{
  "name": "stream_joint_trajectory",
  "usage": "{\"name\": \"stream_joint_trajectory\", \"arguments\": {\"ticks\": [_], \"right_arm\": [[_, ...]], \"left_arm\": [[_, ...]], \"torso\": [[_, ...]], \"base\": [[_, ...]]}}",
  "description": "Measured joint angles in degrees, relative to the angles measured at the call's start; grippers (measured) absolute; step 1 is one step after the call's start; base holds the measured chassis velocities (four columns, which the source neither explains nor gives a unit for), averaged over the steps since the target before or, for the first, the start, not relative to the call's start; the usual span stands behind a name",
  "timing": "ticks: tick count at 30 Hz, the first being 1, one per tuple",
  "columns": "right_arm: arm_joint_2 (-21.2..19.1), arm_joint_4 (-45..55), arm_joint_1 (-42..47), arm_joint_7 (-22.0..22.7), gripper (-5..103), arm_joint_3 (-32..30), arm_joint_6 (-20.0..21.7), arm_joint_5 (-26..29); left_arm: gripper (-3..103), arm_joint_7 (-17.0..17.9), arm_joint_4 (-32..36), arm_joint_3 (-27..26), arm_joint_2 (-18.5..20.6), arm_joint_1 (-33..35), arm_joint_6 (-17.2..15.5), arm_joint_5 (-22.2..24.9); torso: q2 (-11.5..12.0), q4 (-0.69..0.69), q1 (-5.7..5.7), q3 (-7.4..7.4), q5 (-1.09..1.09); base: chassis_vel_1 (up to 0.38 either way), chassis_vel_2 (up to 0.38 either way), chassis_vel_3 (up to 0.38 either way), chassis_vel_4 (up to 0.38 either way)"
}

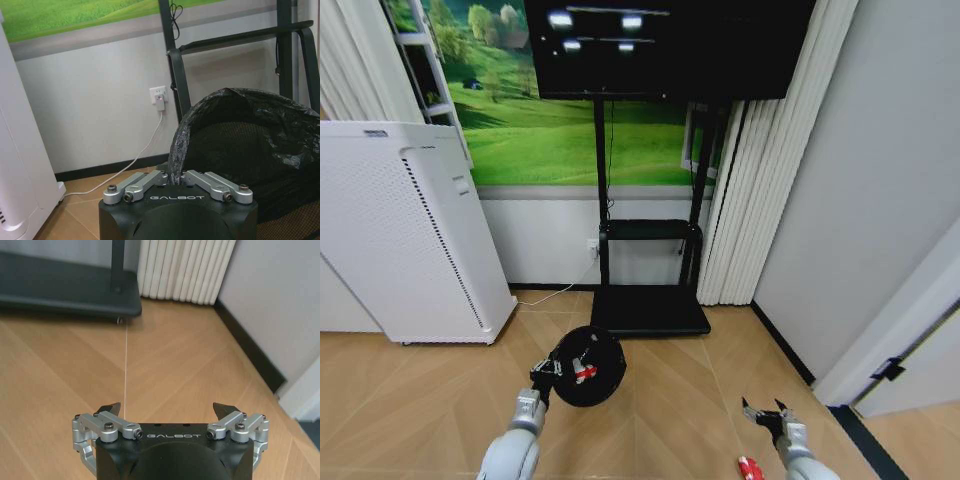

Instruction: Pick up the trash bin and place the garbage on the floor into it.

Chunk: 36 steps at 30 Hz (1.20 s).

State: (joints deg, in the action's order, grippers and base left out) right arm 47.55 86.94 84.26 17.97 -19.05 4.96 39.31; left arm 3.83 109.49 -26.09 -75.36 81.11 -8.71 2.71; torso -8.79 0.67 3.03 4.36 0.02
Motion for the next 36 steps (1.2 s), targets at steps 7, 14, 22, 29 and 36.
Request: {"name": "stream_joint_trajectory", "arguments": {"ticks": [7,14,22,29,36], "right_arm": [[-2.42,0.01,1.46,1.56,100,4.24,1.23,2.71],[-1.83,-2.54,2.65,1.80,100,9.17,1.24,2.82],[0.01,-8.55,-2.26,0.80,100,14.25,0.66,2.56],[1.38,-14.81,-6.49,-0.65,100,17.59,0.54,2.62],[1.96,-17.36,-7.27,-0.92,100,18.46,0.53,2.20]], "left_arm": [[3,-0.15,-0.74,0.91,0.92,-0.60,-0.04,-0.23],[3,-0.33,-1.36,1.47,1.43,-0.48,-0.12,-0.44],[3,-0.33,-2.62,1.92,1.04,-1.12,0.01,-0.48],[3,-0.34,-3.62,2.66,0.81,-1.67,0.10,-0.62],[3,-0.34,-4.00,2.84,0.62,-1.88,0.17,-0.68]], "torso": [[0.00,0.00,0.00,0.00,-0.01],[0.00,0.01,0.00,0.00,-0.02],[0.00,-0.01,0.00,0.00,-0.02],[0.00,-0.01,0.00,0.00,-0.02],[0.00,0.00,0.00,0.00,-0.02]], "base": [[0.000,0.000,0.000,0.000],[0.000,0.000,0.000,0.000],[0.000,0.000,0.000,0.000],[0.000,0.000,0.000,0.000],[0.000,0.000,0.000,0.000]]}}
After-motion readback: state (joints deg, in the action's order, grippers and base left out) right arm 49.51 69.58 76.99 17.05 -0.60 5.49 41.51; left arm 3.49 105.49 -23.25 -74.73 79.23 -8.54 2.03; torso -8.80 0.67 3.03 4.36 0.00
